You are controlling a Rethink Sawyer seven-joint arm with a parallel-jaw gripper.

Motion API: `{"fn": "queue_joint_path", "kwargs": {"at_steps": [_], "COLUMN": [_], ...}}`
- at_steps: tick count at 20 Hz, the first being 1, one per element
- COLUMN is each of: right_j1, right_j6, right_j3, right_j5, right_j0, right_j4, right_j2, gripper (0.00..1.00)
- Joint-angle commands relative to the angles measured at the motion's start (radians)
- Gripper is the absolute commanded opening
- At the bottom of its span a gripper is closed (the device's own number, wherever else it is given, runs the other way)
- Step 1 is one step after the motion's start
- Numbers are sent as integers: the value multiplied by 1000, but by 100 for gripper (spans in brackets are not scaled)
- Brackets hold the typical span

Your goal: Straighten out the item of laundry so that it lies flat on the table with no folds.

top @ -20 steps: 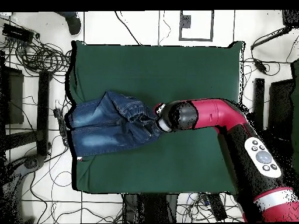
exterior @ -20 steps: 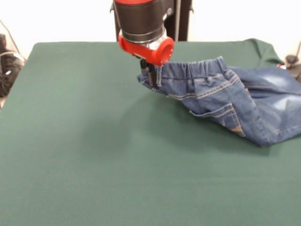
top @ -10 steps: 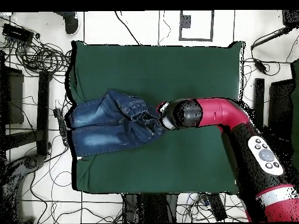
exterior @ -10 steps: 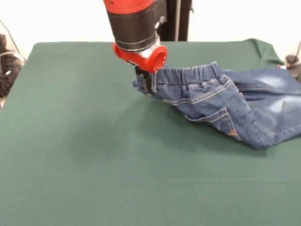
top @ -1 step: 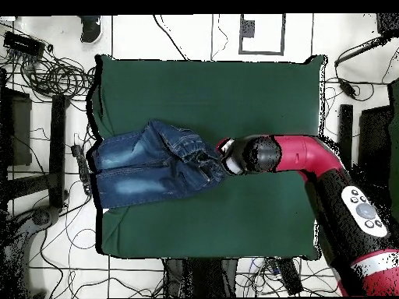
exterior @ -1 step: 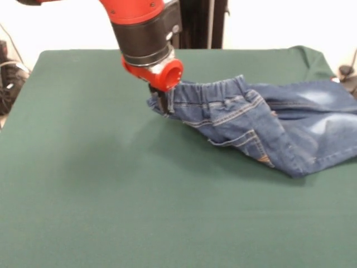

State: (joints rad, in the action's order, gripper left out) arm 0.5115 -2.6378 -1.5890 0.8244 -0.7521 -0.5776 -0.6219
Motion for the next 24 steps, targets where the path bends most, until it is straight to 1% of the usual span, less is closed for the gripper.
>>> {"fn": "queue_joint_path", "kwargs": {"at_steps": [1, 9, 19, 24], "right_j1": [-17, -42, -55, -41], "right_j6": [494, 524, 571, 578], "right_j3": [103, 99, 107, 106], "right_j5": [34, 14, 8, 1], "right_j0": [-85, -156, -198, -210], "right_j4": [-113, -163, -172, -174], "right_j2": [-59, -78, -70, -67], "gripper": [0, 0, 0, 0]}}
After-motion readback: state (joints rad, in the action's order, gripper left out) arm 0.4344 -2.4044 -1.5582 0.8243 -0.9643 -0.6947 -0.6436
